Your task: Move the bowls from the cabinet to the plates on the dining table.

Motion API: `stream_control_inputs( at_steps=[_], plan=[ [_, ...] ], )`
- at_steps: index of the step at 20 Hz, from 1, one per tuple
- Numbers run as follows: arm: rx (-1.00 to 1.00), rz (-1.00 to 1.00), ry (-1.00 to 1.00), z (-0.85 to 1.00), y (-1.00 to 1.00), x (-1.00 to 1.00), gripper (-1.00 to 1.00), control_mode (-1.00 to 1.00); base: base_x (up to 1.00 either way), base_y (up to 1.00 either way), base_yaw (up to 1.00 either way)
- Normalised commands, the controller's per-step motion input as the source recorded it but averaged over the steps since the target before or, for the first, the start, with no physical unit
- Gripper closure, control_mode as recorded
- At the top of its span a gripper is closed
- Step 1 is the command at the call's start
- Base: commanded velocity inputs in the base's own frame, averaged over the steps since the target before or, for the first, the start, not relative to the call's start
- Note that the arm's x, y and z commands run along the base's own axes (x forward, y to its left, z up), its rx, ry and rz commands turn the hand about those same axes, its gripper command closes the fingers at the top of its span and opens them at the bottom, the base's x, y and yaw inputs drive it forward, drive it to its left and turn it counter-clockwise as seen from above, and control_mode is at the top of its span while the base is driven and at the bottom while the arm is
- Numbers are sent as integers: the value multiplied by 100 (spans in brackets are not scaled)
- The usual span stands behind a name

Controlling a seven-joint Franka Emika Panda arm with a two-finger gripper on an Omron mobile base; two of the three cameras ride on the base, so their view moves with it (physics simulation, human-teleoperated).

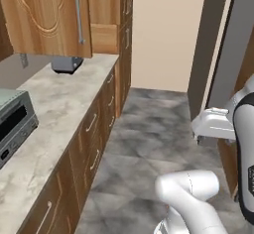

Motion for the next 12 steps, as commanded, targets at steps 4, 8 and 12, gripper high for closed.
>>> stream_control_inputs(
  at_steps=[4,8,12],
  plan=[
    [0,0,0,0,0,0,-100,100,100,-6,0],
    [0,0,0,0,0,0,-100,100,100,-13,5],
    [0,0,0,0,0,0,-100,100,90,-29,9]
  ],
)
